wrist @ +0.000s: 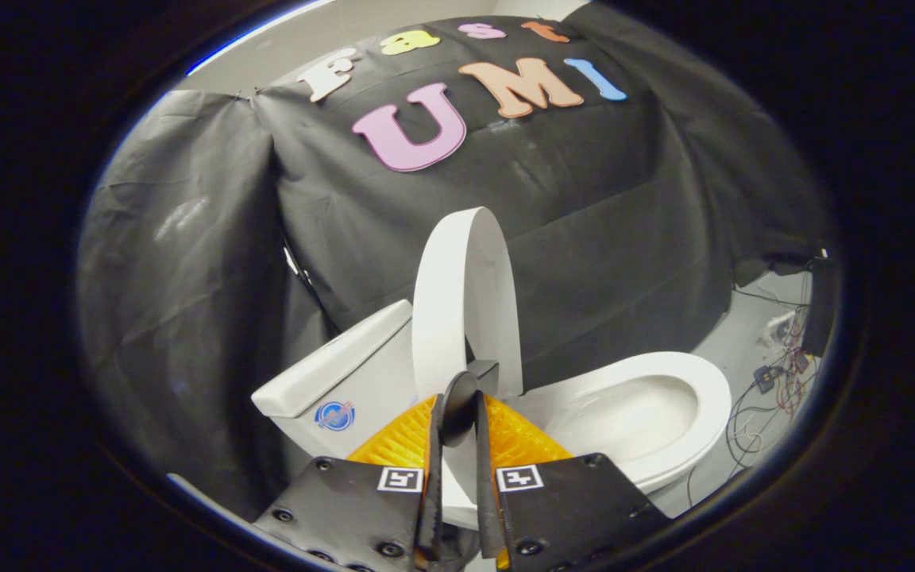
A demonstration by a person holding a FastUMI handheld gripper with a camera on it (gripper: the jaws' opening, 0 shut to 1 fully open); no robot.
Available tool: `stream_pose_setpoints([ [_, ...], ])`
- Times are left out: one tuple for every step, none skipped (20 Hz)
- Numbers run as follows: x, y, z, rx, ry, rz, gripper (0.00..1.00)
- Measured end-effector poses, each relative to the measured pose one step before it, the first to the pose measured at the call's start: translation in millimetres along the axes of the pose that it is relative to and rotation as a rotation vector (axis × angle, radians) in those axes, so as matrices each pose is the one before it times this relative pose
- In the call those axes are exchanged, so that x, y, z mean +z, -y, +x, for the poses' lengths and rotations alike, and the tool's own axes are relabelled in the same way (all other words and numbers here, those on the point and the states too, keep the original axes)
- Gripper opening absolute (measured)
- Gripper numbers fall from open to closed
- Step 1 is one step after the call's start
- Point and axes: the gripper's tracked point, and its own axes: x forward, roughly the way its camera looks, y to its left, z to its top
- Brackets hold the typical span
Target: Open the toilet lid.
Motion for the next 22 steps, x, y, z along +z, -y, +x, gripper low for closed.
stream_pose_setpoints([
  [-0.93, -7.67, 2.85, 0.00608, 0.00093, -0.00207, 0.19],
  [-1.45, -6.06, 2.23, 0.00484, -0.00396, -0.01348, 0.19],
  [-1.42, -6.14, 3.0, 0.00559, -0.00317, -0.01919, 0.19],
  [0.06, -4.52, 1.33, 0.00678, -0.00195, -0.00952, 0.19],
  [-0.78, -4.06, 0.73, 0.00501, -0.00124, -0.00909, 0.19],
  [0.55, -4.66, 2.27, 0.00444, 0.00141, -0.00921, 0.19],
  [-1.16, -3.93, 0.17, 0.00316, 0.00147, -0.00004, 0.19],
  [-0.42, -2.88, 0.96, 0.00369, -0.00087, 0.00293, 0.19],
  [-1.25, -4.51, 1.68, 0.00538, -0.00044, -0.00324, 0.19],
  [-0.86, -4.05, 1.55, 0.00628, -0.00288, -0.00769, 0.19],
  [-0.48, -3.39, 2.79, 0.00577, -0.00173, -0.01013, 0.19],
  [-1.09, -5.09, 1.82, 0.00691, -0.00293, -0.00831, 0.19],
  [0.09, -4.39, 1.73, 0.00714, -0.00075, 0.00005, 0.19],
  [-1.21, -4.63, 2.77, 0.0063, -0.00208, 0.00064, 0.19],
  [-1.91, -4.99, 0.94, 0.00399, -0.00134, -0.00395, 0.19],
  [-2.14, -4.43, 1.36, 0.00363, -0.00191, -0.0106, 0.19],
  [-1.27, -4.38, 2.29, 0.00481, -0.00529, -0.02006, 0.19],
  [-1.08, -3.55, 2.29, 0.00387, -0.00215, -0.01355, 0.19],
  [-0.68, -3.82, 2.0, 0.00503, -0.00261, -0.00601, 0.19],
  [-0.69, -3.92, 1.93, 0.0059, -0.0013, -0.00607, 0.19],
  [-2.35, -3.86, 1.97, 0.00634, -0.00456, -0.0078, 0.19],
  [-2.08, -4.6, 1.57, 0.00472, -0.00078, -0.00424, 0.19],
])
